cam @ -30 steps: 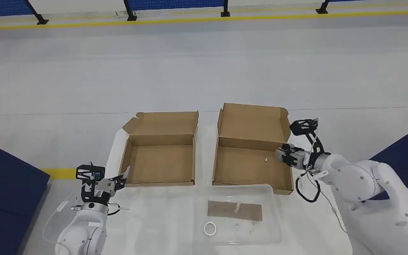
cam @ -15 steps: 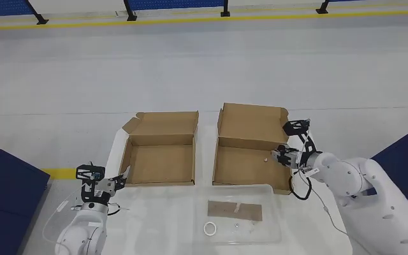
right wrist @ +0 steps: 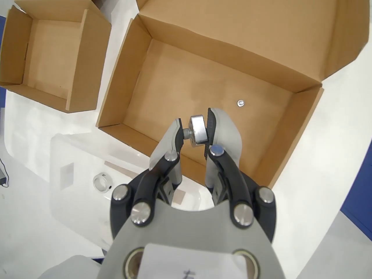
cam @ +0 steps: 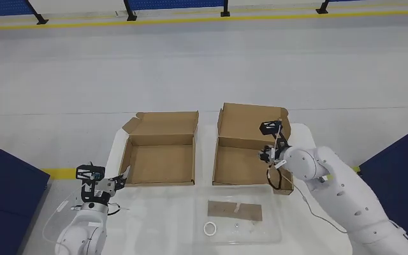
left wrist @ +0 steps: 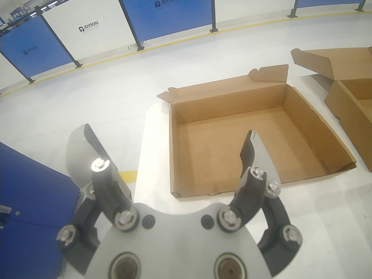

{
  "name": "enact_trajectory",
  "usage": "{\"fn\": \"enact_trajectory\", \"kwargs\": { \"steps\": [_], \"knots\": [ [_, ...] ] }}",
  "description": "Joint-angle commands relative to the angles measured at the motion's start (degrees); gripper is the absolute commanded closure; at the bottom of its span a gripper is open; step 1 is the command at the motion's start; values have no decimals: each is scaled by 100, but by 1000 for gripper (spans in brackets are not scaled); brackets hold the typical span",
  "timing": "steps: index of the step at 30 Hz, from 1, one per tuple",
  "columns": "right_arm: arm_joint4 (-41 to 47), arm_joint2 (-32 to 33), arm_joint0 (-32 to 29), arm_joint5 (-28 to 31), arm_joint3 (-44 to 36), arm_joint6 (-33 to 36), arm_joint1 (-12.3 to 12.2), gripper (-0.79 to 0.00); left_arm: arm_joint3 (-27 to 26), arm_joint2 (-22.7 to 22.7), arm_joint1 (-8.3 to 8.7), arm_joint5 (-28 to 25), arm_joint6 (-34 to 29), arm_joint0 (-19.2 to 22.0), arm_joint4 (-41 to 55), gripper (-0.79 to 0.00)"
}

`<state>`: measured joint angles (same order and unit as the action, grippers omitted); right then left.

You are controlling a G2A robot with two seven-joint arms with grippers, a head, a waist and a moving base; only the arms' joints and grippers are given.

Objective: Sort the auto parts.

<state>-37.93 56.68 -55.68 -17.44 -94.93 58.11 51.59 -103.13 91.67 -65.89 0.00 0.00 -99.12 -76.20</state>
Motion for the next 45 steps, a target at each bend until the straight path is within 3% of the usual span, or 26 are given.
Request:
{"fn": "enact_trajectory", "kwargs": {
  "steps": [1,9,20,29,45],
  "knots": [
    [-15,-257,248,-96,332,-13,101,0,0,0,0,0,0,0,0,-785],
    [164,-853,747,-312,1157,-197,437,0,0,0,0,0,0,0,0,-785],
    [139,-869,695,-272,1204,-331,456,0,0,0,0,0,0,0,0,-785],
    [-427,-1339,922,-737,1608,106,659,0,0,0,0,0,0,0,0,-785],
    [-371,-1871,1382,-689,2637,309,1138,0,0,0,0,0,0,0,0,-785]
  ]
}}
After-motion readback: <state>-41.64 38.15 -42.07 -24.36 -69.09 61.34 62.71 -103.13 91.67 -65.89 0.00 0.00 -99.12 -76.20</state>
